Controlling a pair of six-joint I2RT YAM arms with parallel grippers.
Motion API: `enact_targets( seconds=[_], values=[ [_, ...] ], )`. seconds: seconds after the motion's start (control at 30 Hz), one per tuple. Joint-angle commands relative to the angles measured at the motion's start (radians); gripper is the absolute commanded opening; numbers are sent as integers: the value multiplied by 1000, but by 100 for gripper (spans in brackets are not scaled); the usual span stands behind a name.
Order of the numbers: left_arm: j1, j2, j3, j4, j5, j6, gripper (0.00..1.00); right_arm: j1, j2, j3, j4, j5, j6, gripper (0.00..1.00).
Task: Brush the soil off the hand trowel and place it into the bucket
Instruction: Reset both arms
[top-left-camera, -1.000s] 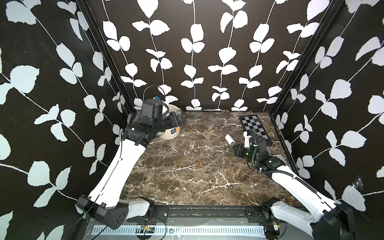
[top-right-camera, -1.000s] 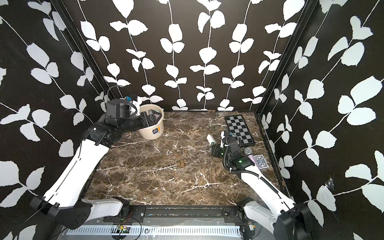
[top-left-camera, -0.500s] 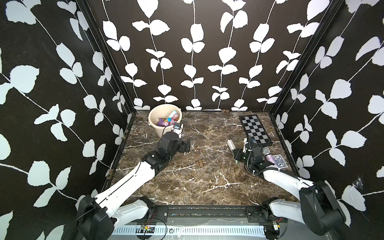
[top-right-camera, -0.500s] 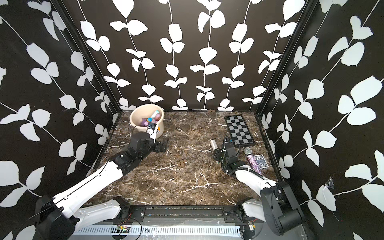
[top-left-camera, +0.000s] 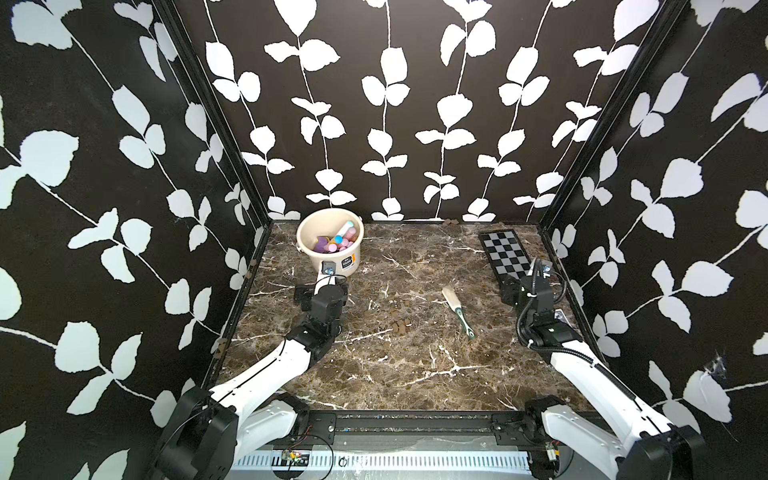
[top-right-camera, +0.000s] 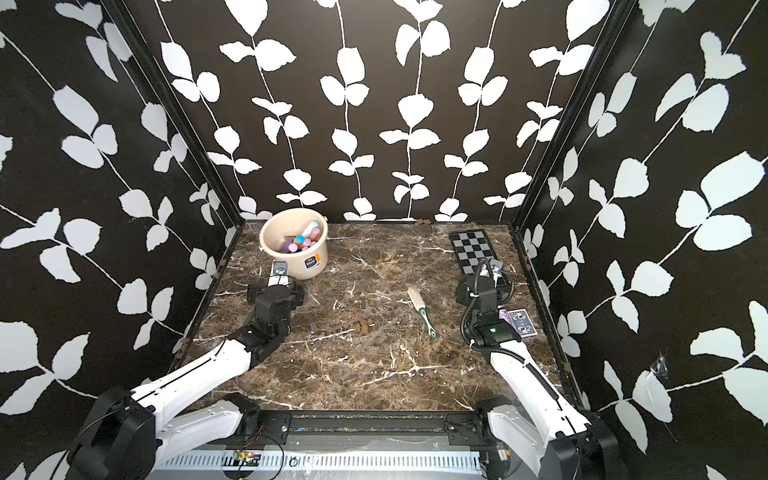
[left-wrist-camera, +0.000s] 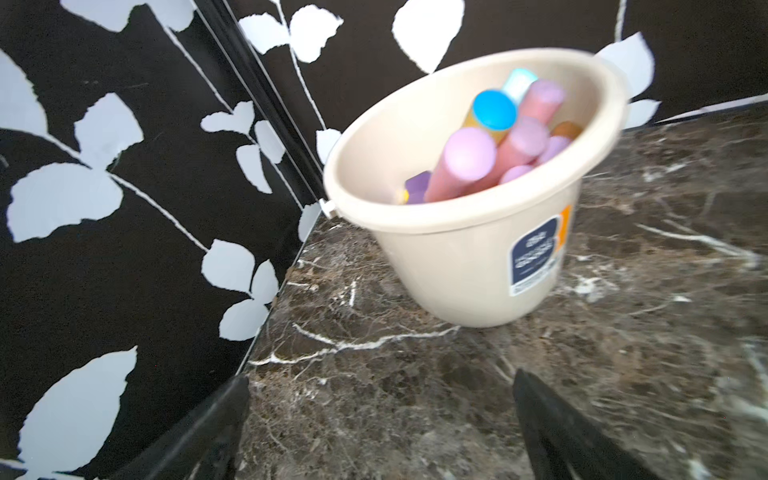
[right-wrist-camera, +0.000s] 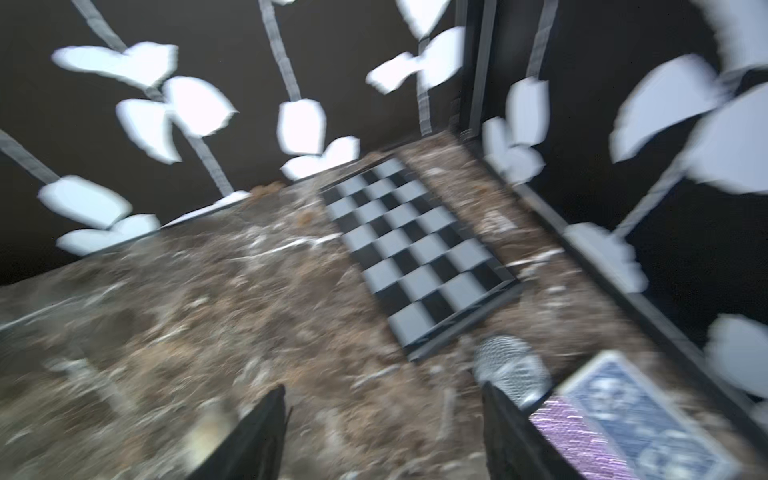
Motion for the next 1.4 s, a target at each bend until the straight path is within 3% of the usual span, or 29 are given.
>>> enact_targets(
  seconds=[0.0,0.07,0.33,0.43,0.5,0.57,0.63,0.7,0.8,0.87,1.37],
  values=[
    [79,19,-72,172,104,42,99,-54,31,-66,70,170,-120,76],
    [119,55,-103,248,198,74,99,-91,72,-120,173,123,-144,76],
    [203,270,-125,474,365,148,99,-125,348,-227,674,-34,-367,80],
    [240,329,-137,567,437,174,99,-150,457,-238,813,-169,-374,82],
    [285,362,-122,557,491,140,99,-148,602,-281,1076,-233,-416,87],
    [333,424,-138,663,548,104,99,-153,532,-243,892,-265,-407,91],
    [390,490,-150,744,636,67,99,-172,571,-236,944,-353,-422,99],
    [404,464,-125,632,661,50,99,-178,547,-177,784,-330,-402,99],
    [407,486,-73,581,646,46,99,-190,560,-204,859,-287,-375,99],
    [408,461,-65,523,640,35,99,-190,544,-195,811,-283,-374,99],
    [408,468,-68,538,637,37,99,-189,553,-182,801,-313,-386,99]
  ],
)
